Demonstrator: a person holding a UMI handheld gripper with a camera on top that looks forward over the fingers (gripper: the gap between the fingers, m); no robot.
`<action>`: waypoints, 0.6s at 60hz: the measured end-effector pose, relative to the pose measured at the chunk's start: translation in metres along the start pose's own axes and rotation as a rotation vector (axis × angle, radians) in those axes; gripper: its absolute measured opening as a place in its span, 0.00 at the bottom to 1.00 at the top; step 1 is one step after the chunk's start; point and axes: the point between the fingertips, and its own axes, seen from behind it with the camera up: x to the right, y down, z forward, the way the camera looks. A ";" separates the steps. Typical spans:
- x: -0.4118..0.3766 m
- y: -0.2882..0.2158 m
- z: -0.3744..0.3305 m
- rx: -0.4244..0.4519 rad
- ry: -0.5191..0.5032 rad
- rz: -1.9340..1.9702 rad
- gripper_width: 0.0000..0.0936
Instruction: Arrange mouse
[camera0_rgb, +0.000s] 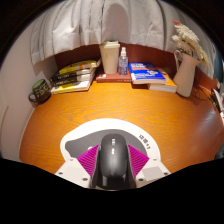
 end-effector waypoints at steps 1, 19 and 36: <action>0.000 0.000 0.000 -0.002 0.000 -0.001 0.49; -0.016 -0.007 -0.020 -0.027 -0.027 -0.040 0.86; -0.006 -0.059 -0.146 0.146 0.035 -0.005 0.91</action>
